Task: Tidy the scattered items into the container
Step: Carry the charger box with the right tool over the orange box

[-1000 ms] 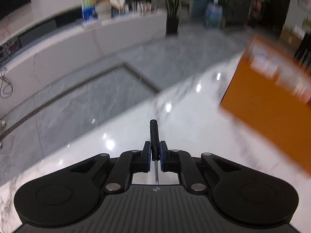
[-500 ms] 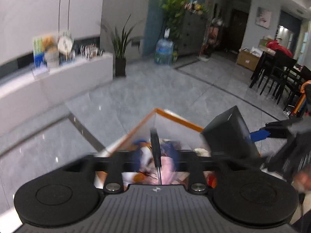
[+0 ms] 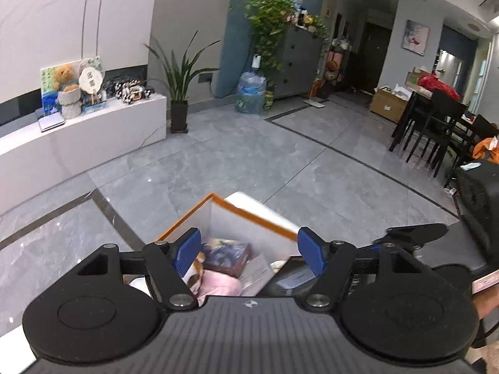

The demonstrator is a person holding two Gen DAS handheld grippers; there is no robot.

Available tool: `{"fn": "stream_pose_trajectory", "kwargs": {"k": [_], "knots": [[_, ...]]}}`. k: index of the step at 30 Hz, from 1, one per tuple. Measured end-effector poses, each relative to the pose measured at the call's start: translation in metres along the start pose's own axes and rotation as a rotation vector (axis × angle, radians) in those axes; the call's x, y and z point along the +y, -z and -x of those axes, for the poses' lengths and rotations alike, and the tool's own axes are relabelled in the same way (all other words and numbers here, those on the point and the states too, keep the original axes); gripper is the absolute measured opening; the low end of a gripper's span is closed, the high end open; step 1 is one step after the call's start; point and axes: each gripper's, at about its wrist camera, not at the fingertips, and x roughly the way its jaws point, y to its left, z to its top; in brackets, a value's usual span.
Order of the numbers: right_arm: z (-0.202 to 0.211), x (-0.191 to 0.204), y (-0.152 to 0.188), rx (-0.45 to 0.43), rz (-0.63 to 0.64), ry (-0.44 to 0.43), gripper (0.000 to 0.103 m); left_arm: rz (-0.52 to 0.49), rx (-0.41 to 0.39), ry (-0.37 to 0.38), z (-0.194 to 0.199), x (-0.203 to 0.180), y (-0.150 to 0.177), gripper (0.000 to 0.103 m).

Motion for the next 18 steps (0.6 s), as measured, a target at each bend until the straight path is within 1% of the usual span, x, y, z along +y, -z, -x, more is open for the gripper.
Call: {"fn": "stream_pose_trajectory", "kwargs": {"k": [2,5,9,10,15,17,18], "knots": [[0.005,0.005,-0.001,-0.017,0.015,-0.010,0.103,-0.003,0.014,0.040,0.002,-0.007,-0.002,0.081],[0.007,0.013,-0.001,-0.036,0.058,0.014,0.103,-0.042,0.048,0.091,0.002,-0.019,-0.005,0.081],[0.005,0.022,0.001,-0.042,0.126,0.024,0.103,-0.124,0.125,0.149,-0.002,-0.041,-0.005,0.080],[0.006,0.024,0.002,-0.044,0.143,0.021,0.103,-0.128,0.143,0.159,-0.005,-0.043,-0.005,0.080],[0.011,0.029,0.006,-0.058,0.199,0.028,0.103,-0.073,0.224,0.186,-0.017,-0.038,-0.002,0.080],[0.013,0.032,0.008,-0.059,0.225,0.032,0.103,-0.033,0.270,0.170,-0.025,-0.033,0.001,0.080],[0.015,0.033,0.008,-0.059,0.239,0.035,0.103,-0.008,0.286,0.170,-0.029,-0.028,0.003,0.086]]}}
